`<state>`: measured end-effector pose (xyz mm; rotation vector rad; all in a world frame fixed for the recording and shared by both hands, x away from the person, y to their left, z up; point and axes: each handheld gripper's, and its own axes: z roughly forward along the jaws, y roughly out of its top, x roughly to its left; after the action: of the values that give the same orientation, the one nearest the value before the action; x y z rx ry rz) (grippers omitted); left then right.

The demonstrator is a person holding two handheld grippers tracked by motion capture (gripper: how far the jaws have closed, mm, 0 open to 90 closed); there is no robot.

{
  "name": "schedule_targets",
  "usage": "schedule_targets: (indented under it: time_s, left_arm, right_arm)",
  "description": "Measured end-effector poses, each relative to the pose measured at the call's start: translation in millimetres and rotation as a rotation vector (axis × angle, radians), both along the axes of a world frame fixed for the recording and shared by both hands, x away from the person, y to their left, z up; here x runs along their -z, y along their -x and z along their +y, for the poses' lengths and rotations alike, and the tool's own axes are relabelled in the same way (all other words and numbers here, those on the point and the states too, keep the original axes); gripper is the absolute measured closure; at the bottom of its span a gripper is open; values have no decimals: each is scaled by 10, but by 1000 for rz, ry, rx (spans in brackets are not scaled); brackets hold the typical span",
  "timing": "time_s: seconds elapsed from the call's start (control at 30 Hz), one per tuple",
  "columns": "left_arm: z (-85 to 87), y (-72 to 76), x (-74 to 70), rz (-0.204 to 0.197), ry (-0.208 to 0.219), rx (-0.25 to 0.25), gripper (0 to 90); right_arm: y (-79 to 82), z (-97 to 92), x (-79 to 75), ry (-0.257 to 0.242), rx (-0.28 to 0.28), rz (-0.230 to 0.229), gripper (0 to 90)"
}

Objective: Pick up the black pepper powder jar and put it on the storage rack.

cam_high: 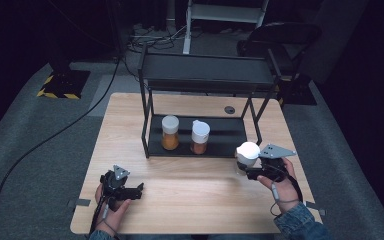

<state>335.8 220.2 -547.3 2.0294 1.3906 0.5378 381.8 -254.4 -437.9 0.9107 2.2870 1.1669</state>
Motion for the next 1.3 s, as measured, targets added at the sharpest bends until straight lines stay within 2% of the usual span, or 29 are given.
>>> schedule_targets:
  time_s: [0.23, 0.77, 0.97, 1.3]
  left_arm:
    - [0, 0, 0, 0, 0, 0, 4]
    - [0, 0, 0, 0, 0, 0, 4]
    - [0, 0, 0, 0, 0, 0, 4]
    - [0, 1, 0, 0, -1, 0, 4]
  right_arm:
    - [-71, 62, -80, 4, -4, -2, 306]
    - [-344, 189, -182, 1, 1, -8, 305]
    - [-436, 248, -198, -10, 3, -18, 305]
    - [-645, 353, -146, -20, 14, -11, 306]
